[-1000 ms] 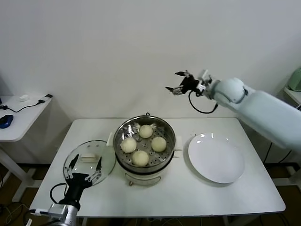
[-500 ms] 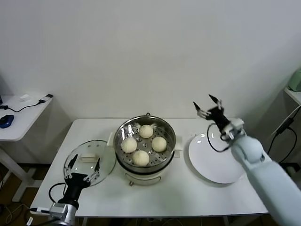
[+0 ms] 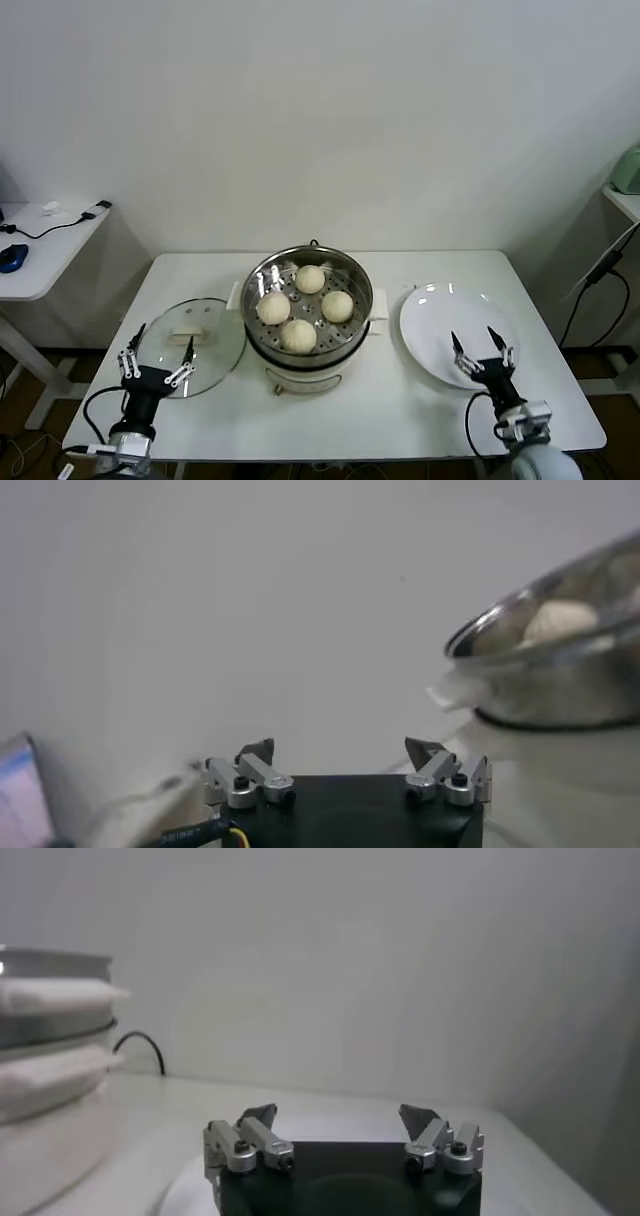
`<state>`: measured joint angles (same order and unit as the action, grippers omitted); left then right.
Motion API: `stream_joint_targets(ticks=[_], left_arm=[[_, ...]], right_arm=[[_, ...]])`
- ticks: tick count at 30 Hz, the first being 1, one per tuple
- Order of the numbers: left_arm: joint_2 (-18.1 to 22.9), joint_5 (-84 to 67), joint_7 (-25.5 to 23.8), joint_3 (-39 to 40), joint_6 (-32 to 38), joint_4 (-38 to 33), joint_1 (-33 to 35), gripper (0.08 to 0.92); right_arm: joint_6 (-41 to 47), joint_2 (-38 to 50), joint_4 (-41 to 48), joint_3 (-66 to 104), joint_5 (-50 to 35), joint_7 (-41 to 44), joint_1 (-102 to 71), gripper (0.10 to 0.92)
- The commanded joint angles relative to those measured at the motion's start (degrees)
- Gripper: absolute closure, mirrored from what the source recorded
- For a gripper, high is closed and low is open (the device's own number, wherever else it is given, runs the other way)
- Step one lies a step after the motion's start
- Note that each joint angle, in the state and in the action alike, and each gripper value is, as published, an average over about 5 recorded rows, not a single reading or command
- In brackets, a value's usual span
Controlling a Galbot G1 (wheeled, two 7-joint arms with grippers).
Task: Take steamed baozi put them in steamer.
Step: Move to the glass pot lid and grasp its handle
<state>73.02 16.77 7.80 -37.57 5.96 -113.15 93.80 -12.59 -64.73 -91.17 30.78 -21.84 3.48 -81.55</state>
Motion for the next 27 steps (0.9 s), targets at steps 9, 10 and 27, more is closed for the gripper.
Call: stream_joint_targets(ticks=[9,10,27], left_arm=[[-3.7,55.2,14.7,3.0,-9.1,19.7,-6.0,0.177],[-3.3,55.7,14.9,3.6,-9.5,20.9,-6.7,0.177],[0.5,59.3,15.6,7.3,-12.5,29.8,-17.5,0.177]], right_arm=[[2.1,-7.8,-3.1,3.7,5.5,-4.1,-6.9,0.203],[2.4,-7.9,-3.4,3.6,5.7,-4.2,-6.9,0.202],[3.8,-8.7,-6.5,4.1,6.2,-5.0,-7.1,0.203]])
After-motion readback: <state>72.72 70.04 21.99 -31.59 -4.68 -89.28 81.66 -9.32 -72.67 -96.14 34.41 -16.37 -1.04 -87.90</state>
